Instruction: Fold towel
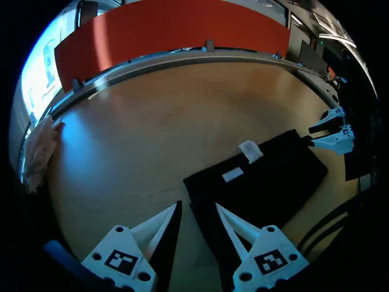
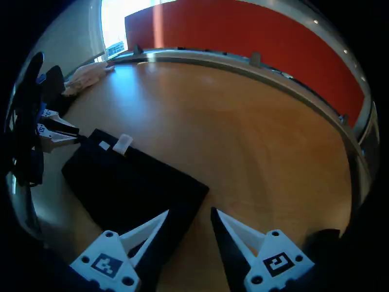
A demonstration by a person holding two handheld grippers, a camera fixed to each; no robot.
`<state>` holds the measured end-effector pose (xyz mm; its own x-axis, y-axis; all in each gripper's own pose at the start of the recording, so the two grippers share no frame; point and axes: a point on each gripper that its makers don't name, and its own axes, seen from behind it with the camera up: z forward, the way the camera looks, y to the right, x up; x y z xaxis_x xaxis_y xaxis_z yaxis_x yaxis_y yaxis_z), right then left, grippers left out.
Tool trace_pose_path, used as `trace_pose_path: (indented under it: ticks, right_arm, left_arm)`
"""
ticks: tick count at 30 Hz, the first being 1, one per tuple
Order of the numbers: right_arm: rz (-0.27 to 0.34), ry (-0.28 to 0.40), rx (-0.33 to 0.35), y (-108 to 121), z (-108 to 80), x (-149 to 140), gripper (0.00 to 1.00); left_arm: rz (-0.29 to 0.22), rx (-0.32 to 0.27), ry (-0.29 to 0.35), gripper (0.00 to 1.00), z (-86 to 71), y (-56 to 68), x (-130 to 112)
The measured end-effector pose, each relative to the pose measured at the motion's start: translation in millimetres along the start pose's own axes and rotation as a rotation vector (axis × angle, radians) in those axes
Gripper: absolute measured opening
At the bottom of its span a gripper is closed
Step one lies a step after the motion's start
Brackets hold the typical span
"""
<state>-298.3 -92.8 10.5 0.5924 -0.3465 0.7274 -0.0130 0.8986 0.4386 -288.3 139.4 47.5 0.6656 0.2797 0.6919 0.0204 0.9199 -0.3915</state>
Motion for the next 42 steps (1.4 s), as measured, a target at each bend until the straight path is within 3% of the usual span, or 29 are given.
trace_pose_path:
  ticks: [9, 14, 17, 19, 32, 42]
  right_arm:
    - [0.009, 0.018, -0.02, 7, 3.0, 10, 0.66]
    - [0.015, 0.025, -0.019, 8, 2.5, 13, 0.68]
    - [0.019, 0.033, -0.025, 9, 1.4, 15, 0.76]
    - [0.022, 0.038, -0.027, 10, 0.4, 16, 0.81]
    - [0.021, 0.053, -0.018, 5, -16.6, 10, 0.82]
    - [0.036, 0.062, -0.015, 0, -39.5, -9, 0.82]
  left_arm:
    - [0.006, 0.031, 0.01, 0.49, 3.4, -7.7, 9]
    - [-0.005, 0.032, 0.011, 0.71, 2.2, -9.3, 11]
    - [-0.016, 0.028, 0.011, 0.9, 2.1, -9.9, 11]
    - [-0.023, 0.029, 0.013, 0.95, 1.8, -10.5, 11]
    - [-0.042, 0.034, 0.023, 0.95, -11.2, -8.5, 7]
    - [-0.083, 0.04, 0.012, 0.95, -28.0, -2.5, -18]
